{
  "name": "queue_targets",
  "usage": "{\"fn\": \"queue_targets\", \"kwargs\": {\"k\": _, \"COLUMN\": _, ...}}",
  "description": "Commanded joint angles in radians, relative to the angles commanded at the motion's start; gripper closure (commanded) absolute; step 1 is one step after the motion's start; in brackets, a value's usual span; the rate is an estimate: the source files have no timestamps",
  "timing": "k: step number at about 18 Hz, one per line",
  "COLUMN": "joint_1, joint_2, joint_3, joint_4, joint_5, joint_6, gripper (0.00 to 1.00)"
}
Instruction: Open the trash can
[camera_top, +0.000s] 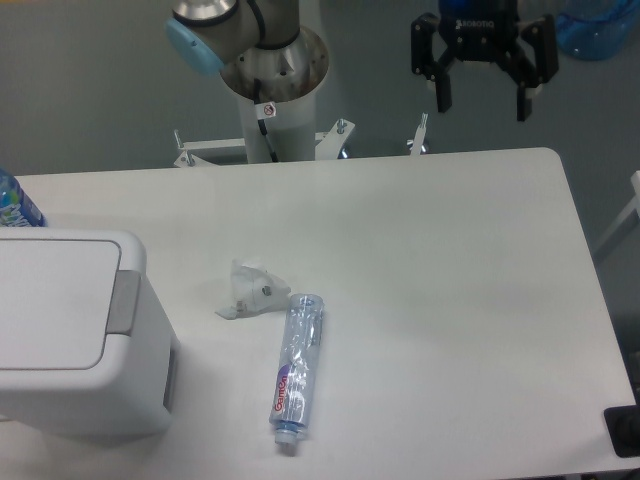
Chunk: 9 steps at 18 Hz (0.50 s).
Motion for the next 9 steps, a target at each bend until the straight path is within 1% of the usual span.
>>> {"fn": "queue_targets", "kwargs": {"k": 6, "joint_1": -0.003, "joint_2": 0.0, "joint_3": -0.003, "joint_4": 0.0, "joint_5": -0.005, "joint_6": -0.011, "gripper": 0.0}}
{"fn": "queue_targets", "kwargs": {"k": 9, "joint_1": -0.029, "joint_2": -0.011, "joint_3": 0.006, "joint_4": 0.0, "joint_5": -0.021, "joint_6": -0.115, "gripper": 0.0}}
